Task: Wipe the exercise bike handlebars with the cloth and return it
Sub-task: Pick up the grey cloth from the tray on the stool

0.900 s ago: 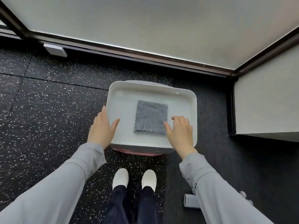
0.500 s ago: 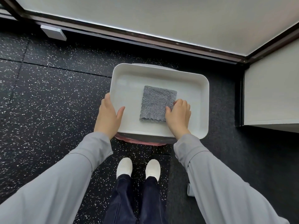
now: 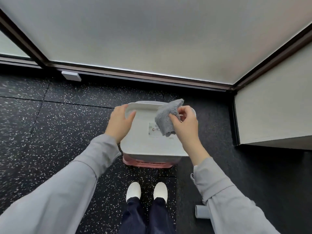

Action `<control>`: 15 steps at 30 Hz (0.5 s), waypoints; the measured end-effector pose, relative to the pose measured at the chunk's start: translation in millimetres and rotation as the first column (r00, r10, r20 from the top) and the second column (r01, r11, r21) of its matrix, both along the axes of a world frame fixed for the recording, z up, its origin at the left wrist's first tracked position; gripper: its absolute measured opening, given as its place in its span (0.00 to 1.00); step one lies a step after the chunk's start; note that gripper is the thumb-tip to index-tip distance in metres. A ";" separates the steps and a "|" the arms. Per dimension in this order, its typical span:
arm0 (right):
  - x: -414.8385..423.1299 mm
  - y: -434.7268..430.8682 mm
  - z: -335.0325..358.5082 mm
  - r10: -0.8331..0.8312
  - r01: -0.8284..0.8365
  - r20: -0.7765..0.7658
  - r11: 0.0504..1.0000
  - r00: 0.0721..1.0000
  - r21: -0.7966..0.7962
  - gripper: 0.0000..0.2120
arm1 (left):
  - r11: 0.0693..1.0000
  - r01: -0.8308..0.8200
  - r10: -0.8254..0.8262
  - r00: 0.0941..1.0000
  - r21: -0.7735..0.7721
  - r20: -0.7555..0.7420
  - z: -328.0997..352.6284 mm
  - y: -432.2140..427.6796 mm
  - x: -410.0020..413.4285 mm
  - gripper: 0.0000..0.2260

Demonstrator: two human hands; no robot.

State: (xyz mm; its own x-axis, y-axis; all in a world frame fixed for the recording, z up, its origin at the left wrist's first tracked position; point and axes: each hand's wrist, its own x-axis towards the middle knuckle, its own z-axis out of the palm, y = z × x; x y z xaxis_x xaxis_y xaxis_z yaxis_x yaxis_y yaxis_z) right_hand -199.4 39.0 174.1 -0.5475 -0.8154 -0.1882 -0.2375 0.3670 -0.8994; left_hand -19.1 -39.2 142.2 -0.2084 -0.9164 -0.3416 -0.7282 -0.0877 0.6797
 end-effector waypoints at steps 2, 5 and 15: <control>3.0 5.0 47.6 -0.007 0.016 0.111 0.997 0.994 -0.081 0.07 | 0.996 0.002 0.010 0.991 0.089 -0.136 42.1 2.3 -12.8 0.22; 7.2 15.0 112.6 -0.003 0.068 0.306 0.977 0.952 -0.203 0.09 | 0.954 0.072 0.015 0.957 0.291 -0.288 95.1 11.1 -30.0 0.27; -4.7 84.0 210.6 -0.089 0.284 0.514 0.906 0.853 -0.314 0.15 | 0.964 0.086 0.138 0.643 0.250 -0.753 215.8 65.6 -41.8 0.03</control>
